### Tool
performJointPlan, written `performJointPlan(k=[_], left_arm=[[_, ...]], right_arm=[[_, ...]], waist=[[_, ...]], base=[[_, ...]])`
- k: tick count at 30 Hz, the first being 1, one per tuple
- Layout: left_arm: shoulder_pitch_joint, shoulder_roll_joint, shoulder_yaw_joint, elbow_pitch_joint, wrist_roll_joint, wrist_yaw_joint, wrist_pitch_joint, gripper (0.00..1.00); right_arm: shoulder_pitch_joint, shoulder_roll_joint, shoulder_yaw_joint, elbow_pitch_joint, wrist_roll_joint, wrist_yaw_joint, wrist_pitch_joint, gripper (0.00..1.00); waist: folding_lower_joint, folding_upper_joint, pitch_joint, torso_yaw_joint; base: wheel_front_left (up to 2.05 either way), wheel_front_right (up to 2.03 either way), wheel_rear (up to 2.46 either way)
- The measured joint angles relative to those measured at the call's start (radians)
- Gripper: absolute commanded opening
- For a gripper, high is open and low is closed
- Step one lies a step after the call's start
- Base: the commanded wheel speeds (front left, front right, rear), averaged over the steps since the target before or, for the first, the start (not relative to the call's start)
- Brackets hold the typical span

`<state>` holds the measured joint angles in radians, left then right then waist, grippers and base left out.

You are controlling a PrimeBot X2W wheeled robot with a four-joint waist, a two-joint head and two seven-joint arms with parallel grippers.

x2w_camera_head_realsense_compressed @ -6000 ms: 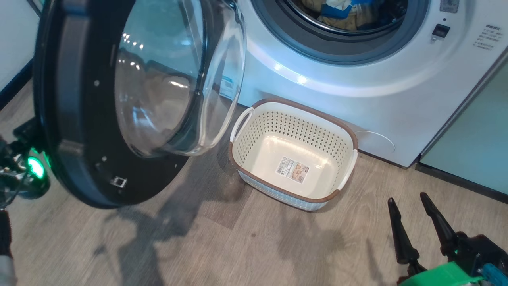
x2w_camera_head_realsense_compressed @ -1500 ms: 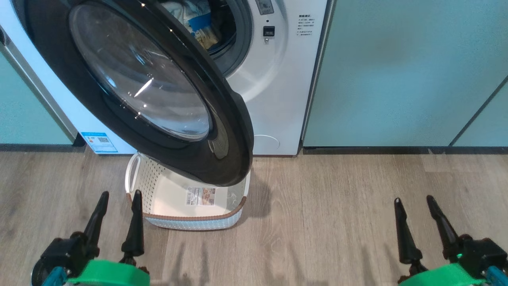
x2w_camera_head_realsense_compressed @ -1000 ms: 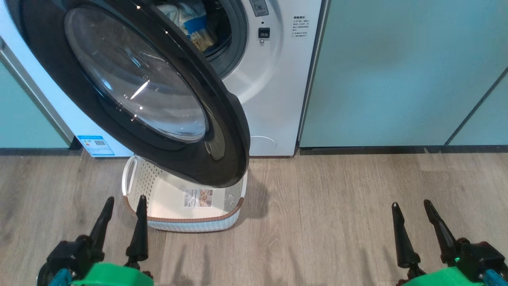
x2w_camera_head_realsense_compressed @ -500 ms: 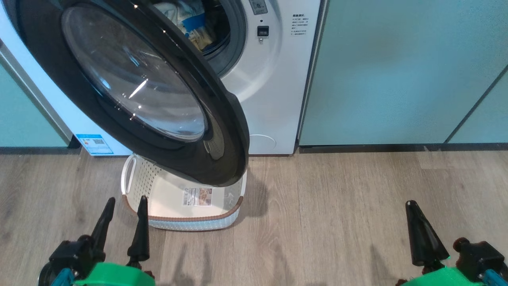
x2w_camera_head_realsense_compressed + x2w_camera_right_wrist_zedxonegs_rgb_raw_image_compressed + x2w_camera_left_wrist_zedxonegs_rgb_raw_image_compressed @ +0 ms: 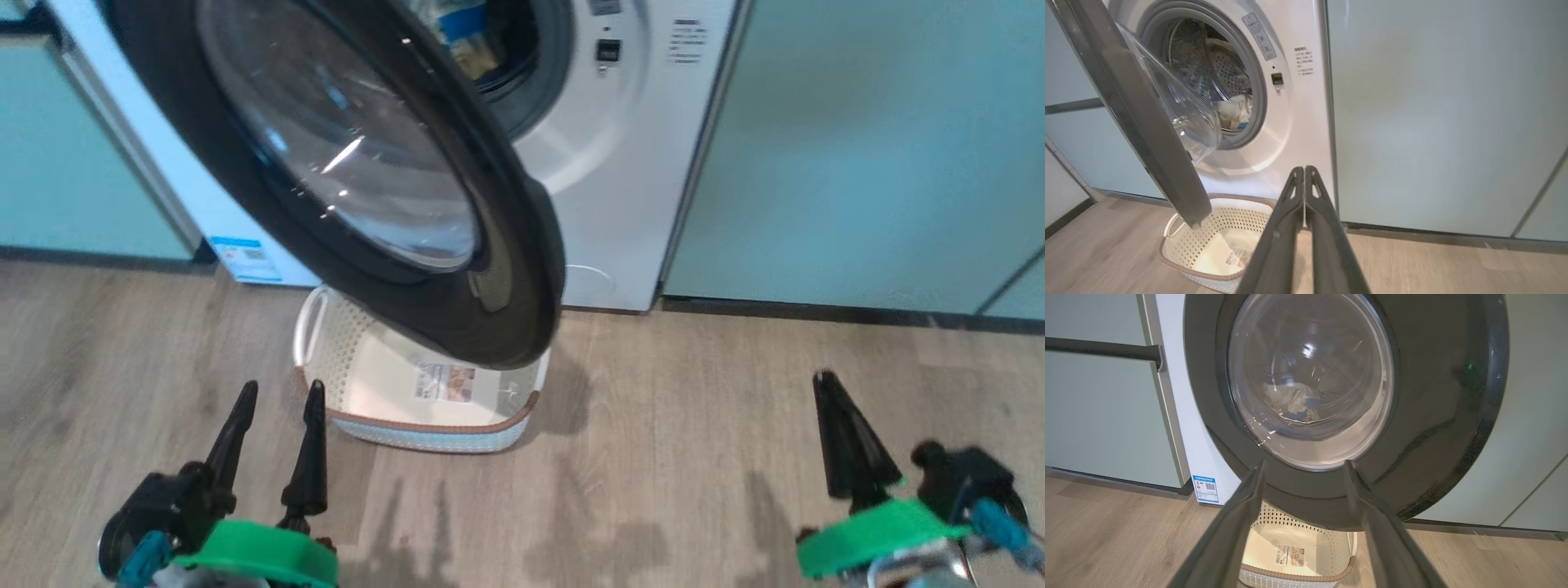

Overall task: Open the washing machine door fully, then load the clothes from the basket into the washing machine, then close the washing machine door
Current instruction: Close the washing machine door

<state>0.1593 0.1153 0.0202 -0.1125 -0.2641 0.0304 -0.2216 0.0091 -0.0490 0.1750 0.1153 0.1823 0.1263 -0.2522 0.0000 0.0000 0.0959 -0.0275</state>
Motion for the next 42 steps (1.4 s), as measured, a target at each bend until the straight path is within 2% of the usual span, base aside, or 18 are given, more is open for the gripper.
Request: performJointPlan(k=[9, 18, 24, 29, 34, 38, 42], left_arm=[[-0.053, -0.003, -0.041, 0.02, 0.001, -0.01, -0.007, 1.0], [-0.08, -0.011, -0.062, 0.052, 0.001, -0.01, -0.017, 1.0], [-0.09, -0.013, -0.062, 0.053, 0.001, -0.009, -0.018, 1.0], [-0.09, -0.013, -0.061, 0.054, 0.001, -0.009, -0.026, 1.0], [-0.09, -0.013, -0.061, 0.053, 0.001, -0.009, -0.026, 1.0], [-0.09, -0.012, -0.06, 0.05, 0.001, -0.006, -0.026, 1.0], [-0.089, -0.012, -0.06, 0.049, 0.001, -0.001, -0.027, 1.0]], right_arm=[[-0.199, -0.001, 0.064, 0.125, 0.048, 0.0, 0.0, 0.0], [-0.386, -0.003, 0.054, 0.172, 0.073, 0.0, 0.0, 0.0], [-0.504, -0.008, 0.086, 0.088, 0.085, 0.0, 0.0, 0.0], [-0.583, -0.01, 0.174, -0.04, 0.094, 0.0, -0.003, 0.0], [-0.594, -0.011, 0.273, -0.147, 0.102, 0.0, -0.004, 0.0], [-0.562, -0.011, 0.351, -0.143, 0.105, 0.0, -0.005, 0.0], [-0.49, -0.012, 0.428, -0.046, 0.11, 0.0, -0.004, 0.0]], waist=[[0.0, 0.0, 0.021, 0.115], [0.0, 0.0, 0.033, 0.207], [0.0001, 0.0, 0.034, 0.226], [0.0, 0.0, 0.026, 0.227], [0.0, 0.0, 0.015, 0.229], [0.0, 0.0, 0.008, 0.23], [0.0, 0.0, 0.002, 0.23]], base=[[0.0, 0.0, 0.0], [0.0, 0.0, 0.0], [0.0, 0.0, 0.0], [0.0, 0.0, 0.0], [0.0, 0.0, 0.0], [0.0, 0.0, 0.0], [0.0, 0.0, 0.0]])
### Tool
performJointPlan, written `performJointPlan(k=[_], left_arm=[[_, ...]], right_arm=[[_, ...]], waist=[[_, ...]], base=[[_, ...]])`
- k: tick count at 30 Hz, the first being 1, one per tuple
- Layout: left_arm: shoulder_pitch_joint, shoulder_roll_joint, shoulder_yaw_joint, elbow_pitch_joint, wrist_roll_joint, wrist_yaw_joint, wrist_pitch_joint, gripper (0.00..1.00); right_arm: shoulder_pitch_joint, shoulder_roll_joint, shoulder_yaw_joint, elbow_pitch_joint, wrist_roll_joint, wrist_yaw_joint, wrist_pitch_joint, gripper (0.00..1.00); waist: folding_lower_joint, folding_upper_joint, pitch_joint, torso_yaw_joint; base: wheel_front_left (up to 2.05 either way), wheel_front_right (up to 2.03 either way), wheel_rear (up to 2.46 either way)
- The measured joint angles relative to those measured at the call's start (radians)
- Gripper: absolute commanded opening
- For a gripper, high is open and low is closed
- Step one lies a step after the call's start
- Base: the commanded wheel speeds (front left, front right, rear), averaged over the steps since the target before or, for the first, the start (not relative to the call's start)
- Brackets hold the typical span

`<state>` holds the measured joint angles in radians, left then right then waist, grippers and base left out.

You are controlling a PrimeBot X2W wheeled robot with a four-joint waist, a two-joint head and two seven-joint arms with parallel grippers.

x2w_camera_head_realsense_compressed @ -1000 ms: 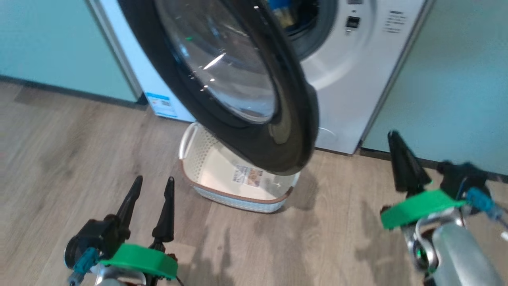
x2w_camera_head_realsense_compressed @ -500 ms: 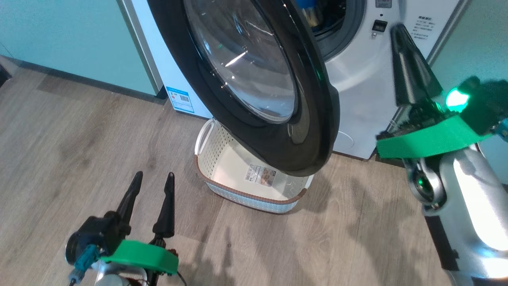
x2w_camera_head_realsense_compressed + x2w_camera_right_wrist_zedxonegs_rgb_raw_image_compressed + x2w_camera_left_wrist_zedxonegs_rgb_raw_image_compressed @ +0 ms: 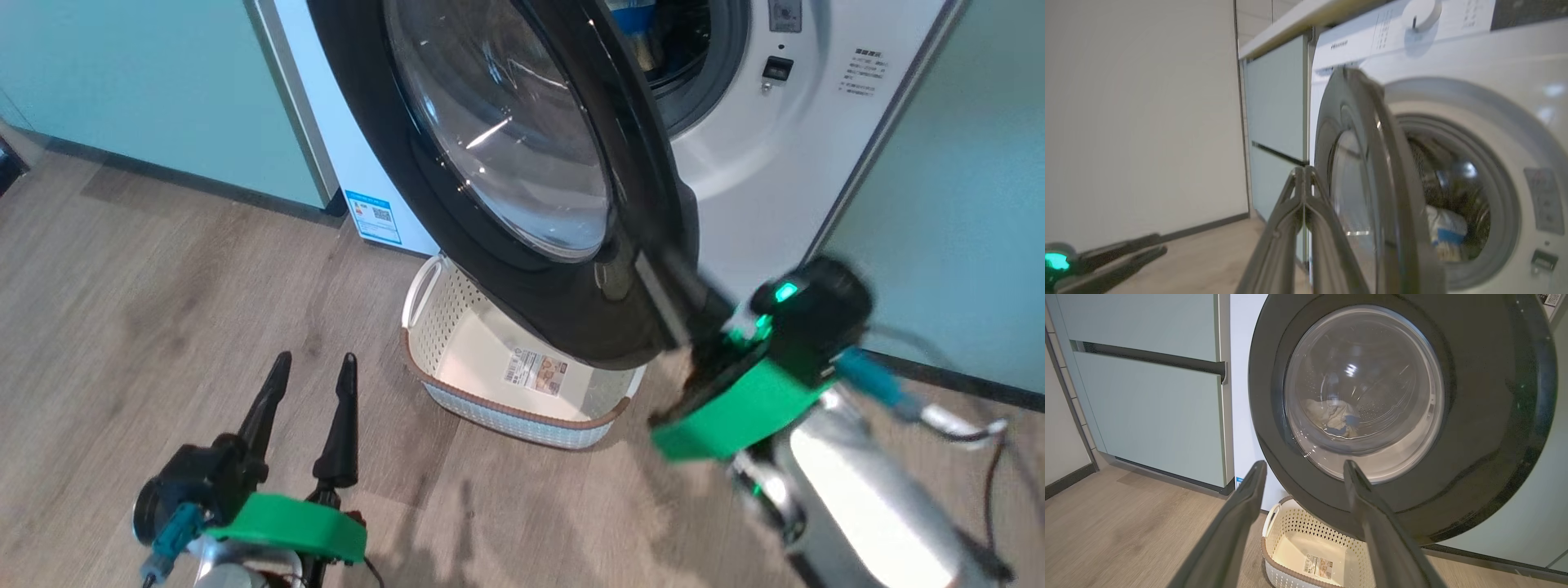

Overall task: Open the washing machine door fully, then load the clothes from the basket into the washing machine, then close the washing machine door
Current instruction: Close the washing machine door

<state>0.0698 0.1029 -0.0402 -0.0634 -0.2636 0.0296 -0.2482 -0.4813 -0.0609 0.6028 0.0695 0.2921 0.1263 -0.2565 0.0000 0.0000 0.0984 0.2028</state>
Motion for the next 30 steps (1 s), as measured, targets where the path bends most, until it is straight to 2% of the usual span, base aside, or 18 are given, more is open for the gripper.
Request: performJointPlan(k=[5, 11, 30], left_arm=[[0.001, 0.0, 0.0, 0.0, 0.0, 0.0, -0.001, 1.0], [0.001, 0.001, 0.003, 0.0, 0.0, 0.001, -0.003, 1.0], [-0.032, -0.015, 0.004, -0.002, -0.001, 0.004, -0.003, 1.0]], right_arm=[[0.032, -0.007, 0.077, 0.106, 0.024, 0.0, 0.0, 0.0], [0.023, -0.015, 0.103, 0.219, 0.045, 0.0, 0.0, 0.0], [-0.055, -0.017, 0.0, 0.344, 0.049, 0.0, 0.0, 0.0]], waist=[[0.0, 0.0, -0.004, 0.004], [0.0, 0.0, 0.005, 0.004], [0.0001, 0.0, 0.058, 0.028]], base=[[0.0, 0.0, 0.0], [0.0, 0.0, 0.0], [0.0, 0.0, 0.0]])
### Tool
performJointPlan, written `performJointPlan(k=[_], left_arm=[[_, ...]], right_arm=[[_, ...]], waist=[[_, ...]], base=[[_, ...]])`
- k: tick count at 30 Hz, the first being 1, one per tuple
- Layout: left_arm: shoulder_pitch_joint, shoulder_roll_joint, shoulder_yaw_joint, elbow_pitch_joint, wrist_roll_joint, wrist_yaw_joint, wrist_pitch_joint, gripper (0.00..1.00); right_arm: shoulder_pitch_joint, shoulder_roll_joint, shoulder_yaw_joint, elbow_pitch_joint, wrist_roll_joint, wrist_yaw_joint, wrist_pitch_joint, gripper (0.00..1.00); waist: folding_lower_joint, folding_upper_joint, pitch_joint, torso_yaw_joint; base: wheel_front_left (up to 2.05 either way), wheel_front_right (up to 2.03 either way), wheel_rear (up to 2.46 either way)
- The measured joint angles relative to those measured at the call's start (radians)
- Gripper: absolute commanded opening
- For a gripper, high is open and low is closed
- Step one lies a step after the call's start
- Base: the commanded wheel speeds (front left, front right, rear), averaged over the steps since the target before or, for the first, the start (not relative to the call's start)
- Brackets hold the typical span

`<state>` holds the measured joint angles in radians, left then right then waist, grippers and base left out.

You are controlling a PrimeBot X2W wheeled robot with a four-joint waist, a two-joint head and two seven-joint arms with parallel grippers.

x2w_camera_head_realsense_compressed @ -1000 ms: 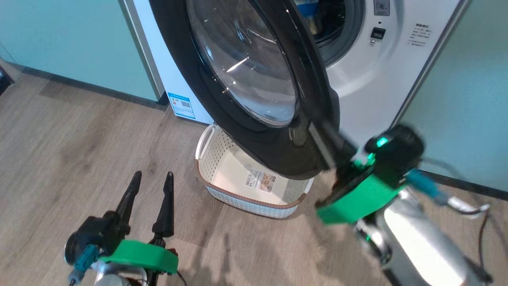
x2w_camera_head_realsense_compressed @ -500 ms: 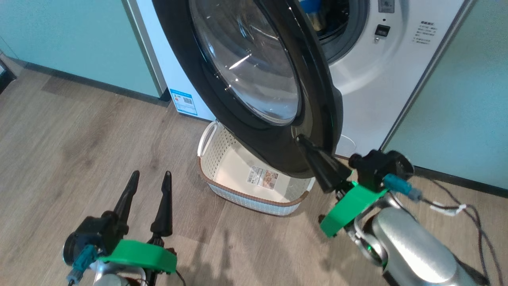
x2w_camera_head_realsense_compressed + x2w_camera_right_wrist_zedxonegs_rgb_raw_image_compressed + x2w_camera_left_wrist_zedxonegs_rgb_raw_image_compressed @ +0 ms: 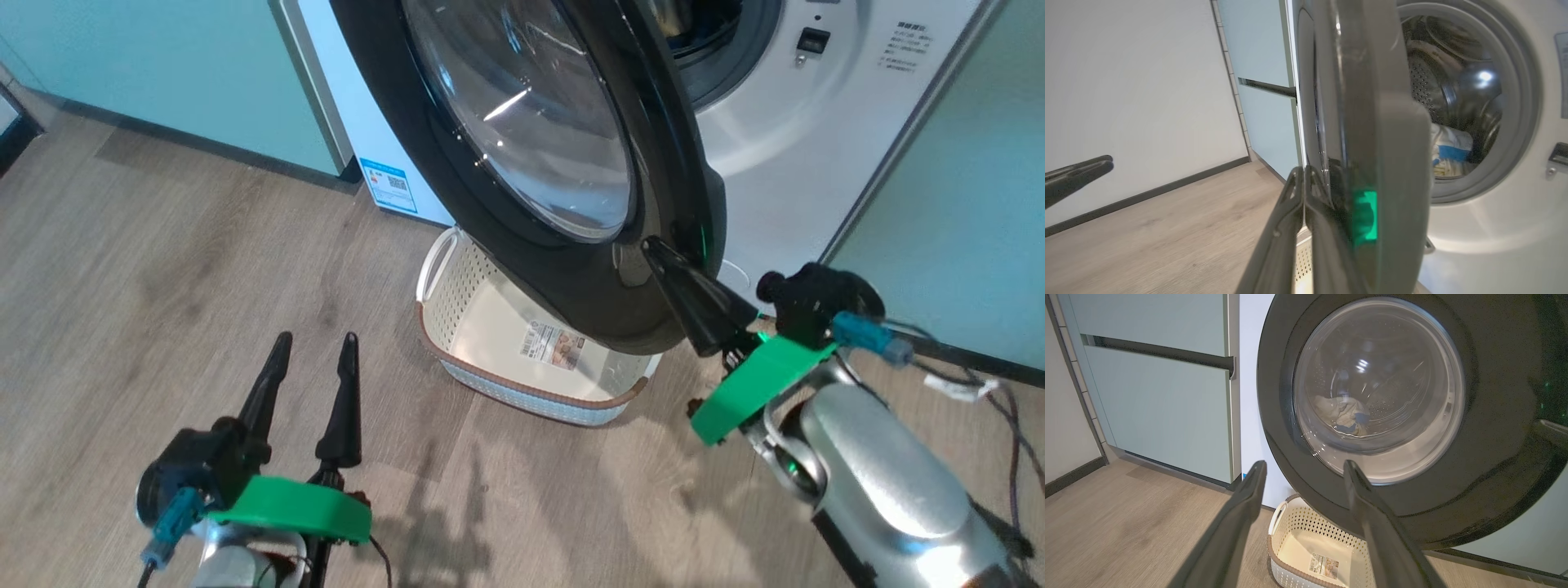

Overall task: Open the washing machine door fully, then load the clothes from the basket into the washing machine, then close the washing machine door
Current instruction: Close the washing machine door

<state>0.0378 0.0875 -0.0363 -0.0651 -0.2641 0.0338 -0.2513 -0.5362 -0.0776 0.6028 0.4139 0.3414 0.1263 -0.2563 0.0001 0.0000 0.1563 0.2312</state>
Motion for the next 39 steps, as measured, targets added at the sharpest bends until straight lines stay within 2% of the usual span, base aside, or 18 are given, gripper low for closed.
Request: performJointPlan(k=[14, 24, 39], left_arm=[[-0.032, -0.015, 0.001, -0.013, 0.001, -0.014, -0.001, 1.0], [-0.083, -0.034, 0.003, -0.016, 0.003, -0.033, -0.003, 1.0], [-0.133, -0.042, -0.008, -0.017, 0.009, -0.045, -0.004, 1.0]], right_arm=[[-0.036, -0.008, -0.102, 0.008, -0.04, 0.0, 0.0, 0.0], [-0.118, -0.041, -0.234, 0.036, -0.062, 0.0, 0.0, 0.0], [-0.295, -0.08, -0.384, 0.156, -0.104, 0.0, 0.0, 0.0]], waist=[[0.0, 0.0, 0.045, 0.009], [0.0, 0.0, 0.099, 0.034], [0.0, 0.0, 0.169, 0.081]], base=[[0.0, 0.0, 0.0], [0.0, 0.0, 0.0], [0.0, 0.0, 0.0]])
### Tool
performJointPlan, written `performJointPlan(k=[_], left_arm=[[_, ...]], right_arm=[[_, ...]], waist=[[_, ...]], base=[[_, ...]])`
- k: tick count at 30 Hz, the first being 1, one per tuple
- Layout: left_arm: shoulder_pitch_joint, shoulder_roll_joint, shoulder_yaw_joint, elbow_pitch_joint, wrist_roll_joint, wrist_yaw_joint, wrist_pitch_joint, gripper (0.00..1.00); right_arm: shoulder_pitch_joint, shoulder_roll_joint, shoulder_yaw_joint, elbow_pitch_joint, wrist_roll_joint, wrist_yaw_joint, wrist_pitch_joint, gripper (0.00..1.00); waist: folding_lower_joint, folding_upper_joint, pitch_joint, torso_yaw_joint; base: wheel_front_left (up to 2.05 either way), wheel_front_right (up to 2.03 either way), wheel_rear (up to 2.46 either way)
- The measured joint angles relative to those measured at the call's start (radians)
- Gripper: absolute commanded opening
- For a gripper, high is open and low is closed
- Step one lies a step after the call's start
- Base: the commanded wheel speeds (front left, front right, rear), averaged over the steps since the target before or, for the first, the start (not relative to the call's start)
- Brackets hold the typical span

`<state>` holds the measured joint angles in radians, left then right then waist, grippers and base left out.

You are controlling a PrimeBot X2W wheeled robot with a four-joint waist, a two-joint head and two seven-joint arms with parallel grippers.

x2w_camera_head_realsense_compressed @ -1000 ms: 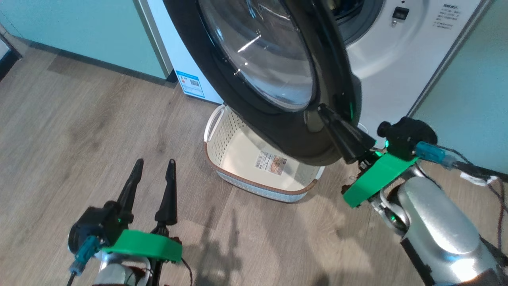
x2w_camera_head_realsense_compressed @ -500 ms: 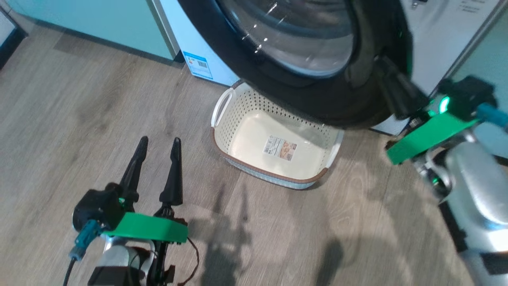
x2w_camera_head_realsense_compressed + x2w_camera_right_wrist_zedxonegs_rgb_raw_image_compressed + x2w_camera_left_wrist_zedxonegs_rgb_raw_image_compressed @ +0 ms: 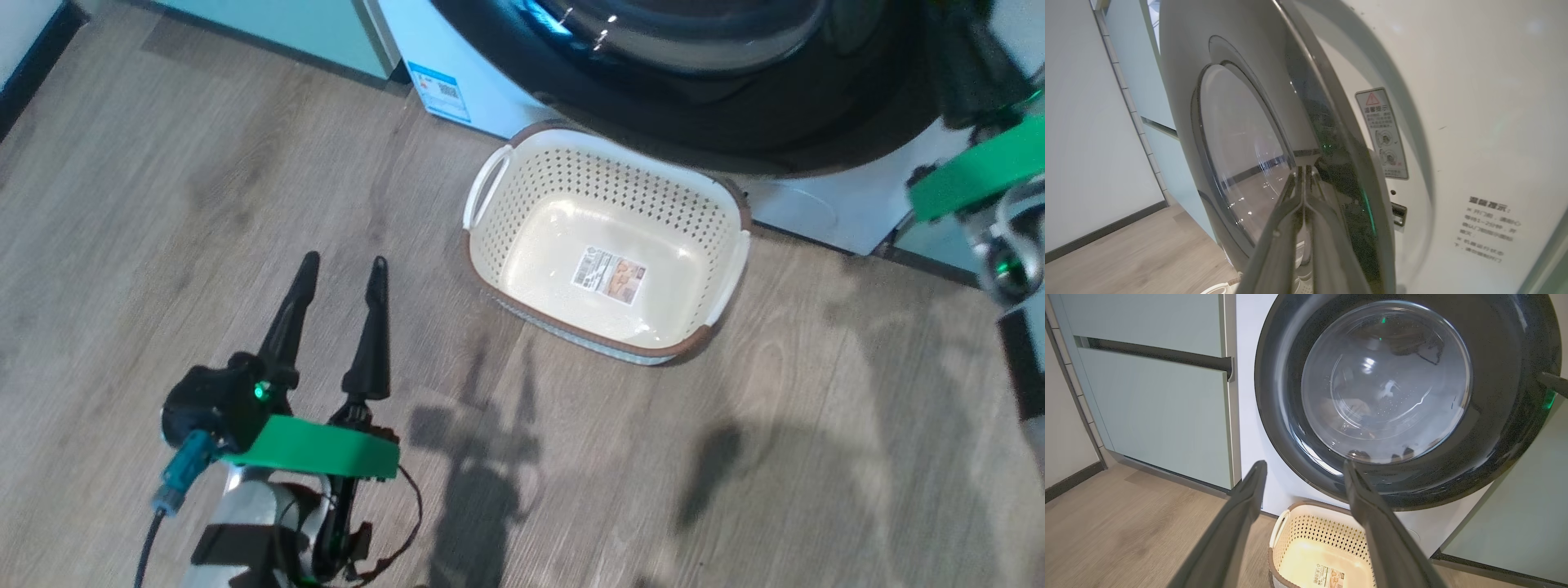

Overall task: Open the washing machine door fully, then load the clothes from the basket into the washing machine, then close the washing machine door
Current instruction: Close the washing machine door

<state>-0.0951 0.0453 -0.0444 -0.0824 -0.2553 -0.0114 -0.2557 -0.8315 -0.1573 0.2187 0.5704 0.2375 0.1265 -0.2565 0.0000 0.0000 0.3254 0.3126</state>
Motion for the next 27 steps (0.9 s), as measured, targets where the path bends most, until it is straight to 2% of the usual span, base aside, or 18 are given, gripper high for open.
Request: performJointPlan(k=[13, 23, 27], left_arm=[[-0.044, -0.004, -0.062, -0.002, -0.033, 0.014, 0.0, 1.0], [-0.057, -0.004, -0.083, -0.002, -0.032, 0.014, 0.0, 1.0], [-0.057, -0.005, -0.083, 0.002, -0.032, 0.014, 0.0, 1.0]], right_arm=[[-0.142, -0.049, -0.065, 0.126, -0.038, 0.0, 0.0, 0.0], [-0.156, -0.047, -0.084, 0.131, -0.061, 0.002, 0.0, 0.0], [-0.153, -0.045, -0.061, 0.112, -0.061, 0.001, 0.0, 0.0]], waist=[[0.0001, 0.0, 0.069, 0.053], [0.0, 0.0, 0.08, 0.054], [0.0, 0.0, 0.071, 0.044]], base=[[0.0, 0.0, 0.0], [0.0, 0.0, 0.0], [0.0, 0.0, 0.0]])
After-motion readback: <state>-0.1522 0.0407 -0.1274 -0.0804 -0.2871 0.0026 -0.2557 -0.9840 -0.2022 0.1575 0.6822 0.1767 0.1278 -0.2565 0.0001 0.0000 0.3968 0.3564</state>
